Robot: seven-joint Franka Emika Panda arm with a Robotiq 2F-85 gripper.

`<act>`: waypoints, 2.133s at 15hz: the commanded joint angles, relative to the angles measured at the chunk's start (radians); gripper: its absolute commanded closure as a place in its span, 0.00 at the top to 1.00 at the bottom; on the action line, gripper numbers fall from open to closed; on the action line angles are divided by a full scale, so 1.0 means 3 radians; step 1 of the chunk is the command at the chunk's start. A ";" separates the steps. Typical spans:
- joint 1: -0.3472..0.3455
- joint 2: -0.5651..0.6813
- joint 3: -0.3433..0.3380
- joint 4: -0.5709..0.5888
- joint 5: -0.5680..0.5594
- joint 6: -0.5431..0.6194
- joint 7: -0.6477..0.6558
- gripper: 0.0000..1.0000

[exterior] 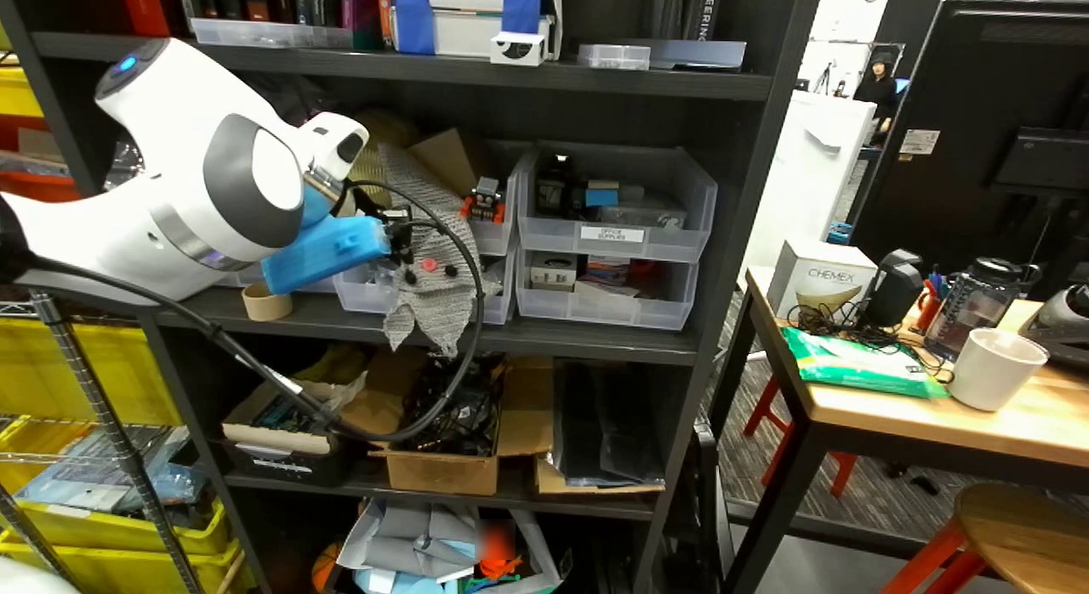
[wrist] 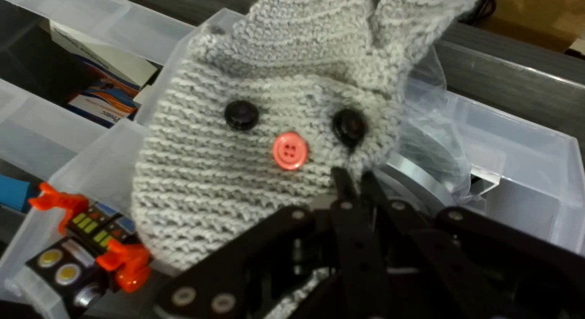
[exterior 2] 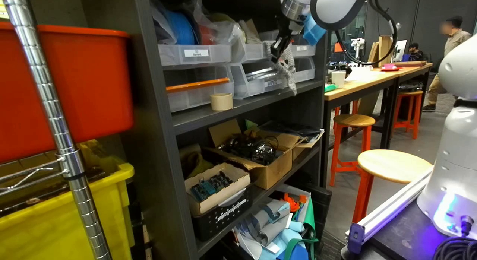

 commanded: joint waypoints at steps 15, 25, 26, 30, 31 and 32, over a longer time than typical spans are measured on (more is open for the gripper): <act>-0.0608 -0.1421 0.0621 -0.0324 0.0017 0.0058 0.1182 0.02; -0.0908 -0.1936 0.0931 -0.0297 0.0382 0.0141 0.1491 0.02; -0.0921 -0.1973 0.0949 -0.0296 0.0437 0.0167 0.1515 0.02; -0.0980 -0.2146 0.0956 -0.0296 0.0659 0.0232 0.1599 0.02; -0.1000 -0.2206 0.0943 -0.0296 0.0718 0.0230 0.1633 0.02; -0.1021 -0.2264 0.0939 -0.0301 0.0775 0.0226 0.1676 0.02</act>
